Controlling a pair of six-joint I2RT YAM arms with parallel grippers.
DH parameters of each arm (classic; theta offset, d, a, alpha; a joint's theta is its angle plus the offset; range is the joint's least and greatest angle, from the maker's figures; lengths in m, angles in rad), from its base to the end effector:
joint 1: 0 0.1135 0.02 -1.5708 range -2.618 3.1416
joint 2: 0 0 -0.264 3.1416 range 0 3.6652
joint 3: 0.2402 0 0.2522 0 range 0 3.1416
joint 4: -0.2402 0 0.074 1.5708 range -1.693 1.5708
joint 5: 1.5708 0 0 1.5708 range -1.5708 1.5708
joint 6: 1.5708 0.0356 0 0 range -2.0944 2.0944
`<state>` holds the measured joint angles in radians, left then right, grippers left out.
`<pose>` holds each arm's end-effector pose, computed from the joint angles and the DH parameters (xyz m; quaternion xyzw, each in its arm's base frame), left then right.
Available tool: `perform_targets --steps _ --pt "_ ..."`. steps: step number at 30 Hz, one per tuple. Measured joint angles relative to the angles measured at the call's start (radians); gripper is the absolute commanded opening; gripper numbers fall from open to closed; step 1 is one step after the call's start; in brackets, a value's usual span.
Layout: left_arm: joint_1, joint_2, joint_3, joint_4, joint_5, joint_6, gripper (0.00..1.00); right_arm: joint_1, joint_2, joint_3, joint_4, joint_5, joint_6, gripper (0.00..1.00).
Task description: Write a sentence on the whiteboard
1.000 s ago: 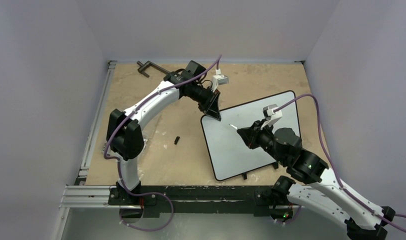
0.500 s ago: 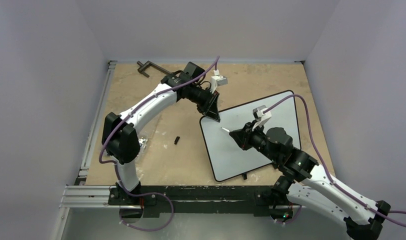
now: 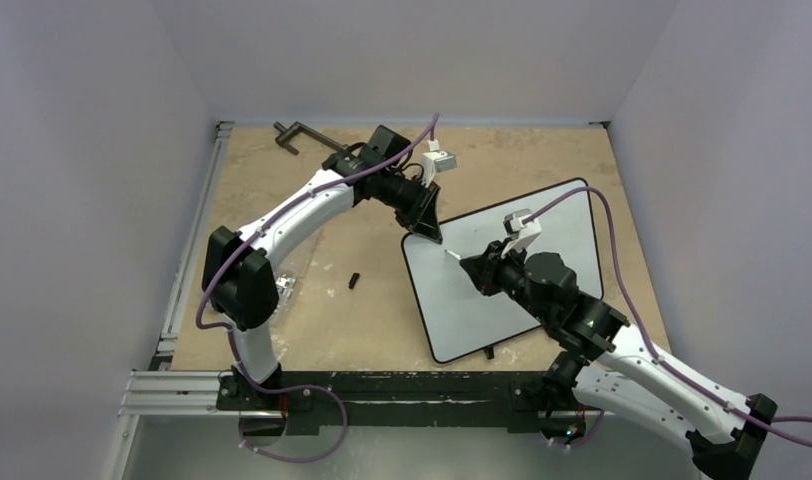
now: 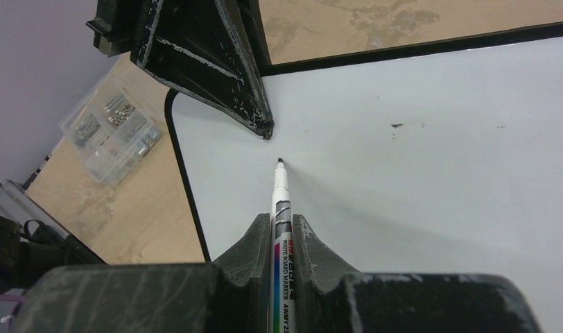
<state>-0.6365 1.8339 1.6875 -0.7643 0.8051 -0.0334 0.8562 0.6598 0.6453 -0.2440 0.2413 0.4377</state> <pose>0.3066 -0.2585 0.3141 0.3798 0.7934 -0.4480 0.1598 0.1127 0.1169 0.3040 -0.0916 0.7847 0.2890 0.5407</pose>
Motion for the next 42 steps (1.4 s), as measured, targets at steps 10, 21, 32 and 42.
perform_targets --steps 10,21,32,42 --pt "-0.002 -0.01 -0.015 0.012 -0.015 -0.005 0.0 0.001 0.059 0.04 0.013 0.041 0.011 0.0" --pt "-0.015 -0.014 -0.015 0.022 -0.039 -0.008 0.0 0.001 0.066 0.049 0.024 0.065 0.011 0.0" --pt "-0.02 -0.016 -0.015 0.025 -0.05 -0.008 0.0 0.001 0.067 0.05 0.027 0.074 0.011 0.0" --pt "-0.021 -0.017 -0.015 0.024 -0.057 -0.008 0.0 0.001 0.097 0.058 0.046 0.079 0.011 0.0"
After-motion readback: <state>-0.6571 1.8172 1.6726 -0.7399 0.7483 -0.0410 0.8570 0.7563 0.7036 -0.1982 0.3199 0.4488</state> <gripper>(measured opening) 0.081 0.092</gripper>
